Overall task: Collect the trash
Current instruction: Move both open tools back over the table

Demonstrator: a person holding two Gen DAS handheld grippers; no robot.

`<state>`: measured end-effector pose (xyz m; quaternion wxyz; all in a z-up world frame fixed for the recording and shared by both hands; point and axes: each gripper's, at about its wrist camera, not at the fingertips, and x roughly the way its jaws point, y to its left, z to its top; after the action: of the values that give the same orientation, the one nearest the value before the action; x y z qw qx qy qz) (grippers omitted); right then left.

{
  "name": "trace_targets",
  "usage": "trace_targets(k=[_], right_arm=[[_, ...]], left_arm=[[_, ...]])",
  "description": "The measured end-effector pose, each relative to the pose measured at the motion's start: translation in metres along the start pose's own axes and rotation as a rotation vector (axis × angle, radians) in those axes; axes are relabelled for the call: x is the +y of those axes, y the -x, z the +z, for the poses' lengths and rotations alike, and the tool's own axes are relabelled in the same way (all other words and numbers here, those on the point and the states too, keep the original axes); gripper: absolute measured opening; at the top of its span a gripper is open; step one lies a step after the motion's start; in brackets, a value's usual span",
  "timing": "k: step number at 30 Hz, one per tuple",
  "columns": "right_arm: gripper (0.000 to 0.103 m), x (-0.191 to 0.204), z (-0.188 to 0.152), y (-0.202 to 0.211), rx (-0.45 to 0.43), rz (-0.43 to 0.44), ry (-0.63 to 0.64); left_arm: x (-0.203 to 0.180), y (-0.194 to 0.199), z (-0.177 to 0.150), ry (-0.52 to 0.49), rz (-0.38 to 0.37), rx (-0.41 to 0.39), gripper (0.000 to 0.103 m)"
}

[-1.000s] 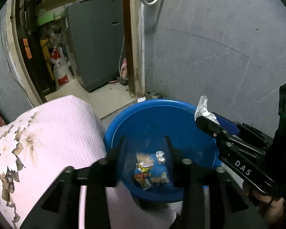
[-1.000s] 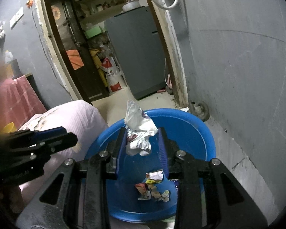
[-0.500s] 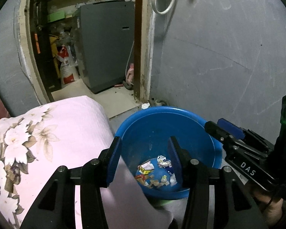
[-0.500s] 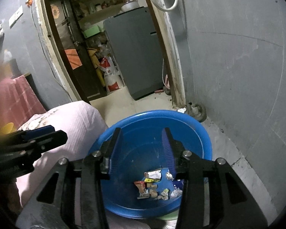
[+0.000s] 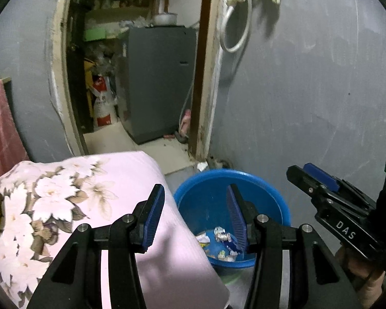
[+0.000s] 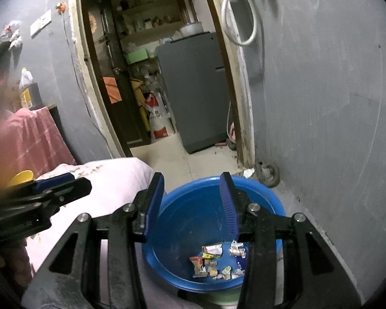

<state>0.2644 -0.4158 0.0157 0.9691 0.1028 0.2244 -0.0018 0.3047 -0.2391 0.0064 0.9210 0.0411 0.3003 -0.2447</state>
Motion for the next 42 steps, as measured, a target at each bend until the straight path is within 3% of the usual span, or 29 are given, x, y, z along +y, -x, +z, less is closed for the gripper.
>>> trace_targets(k=[10,13,14,18,26,33,37,42], right_arm=[[0.072,0.043,0.015,0.023,-0.1,0.038,0.038],[0.086,0.059,0.017,0.031,-0.144,0.059,0.037],[0.091,0.065,0.018,0.033,-0.159,0.066,0.036],[0.102,0.091,0.021,0.04,-0.215,0.103,0.041],[0.103,0.145,0.017,0.049,-0.282,0.178,0.103],[0.103,0.194,0.006,0.04,-0.305,0.257,0.181],[0.103,0.215,-0.002,0.026,-0.286,0.291,0.238],[0.103,0.234,-0.015,-0.007,-0.172,0.324,0.342]], left_arm=[[0.04,0.06,0.007,0.088,0.083,-0.139,0.058],[0.057,0.082,0.006,0.119,0.113,-0.194,0.07],[0.063,0.09,0.005,0.133,0.124,-0.214,0.079],[0.091,0.118,0.001,0.189,0.161,-0.303,0.096],[0.136,0.17,-0.02,0.23,0.279,-0.422,0.099],[0.169,0.189,-0.046,0.257,0.377,-0.465,0.099],[0.187,0.188,-0.061,0.274,0.421,-0.441,0.099],[0.21,0.17,-0.073,0.317,0.405,-0.334,0.099]])
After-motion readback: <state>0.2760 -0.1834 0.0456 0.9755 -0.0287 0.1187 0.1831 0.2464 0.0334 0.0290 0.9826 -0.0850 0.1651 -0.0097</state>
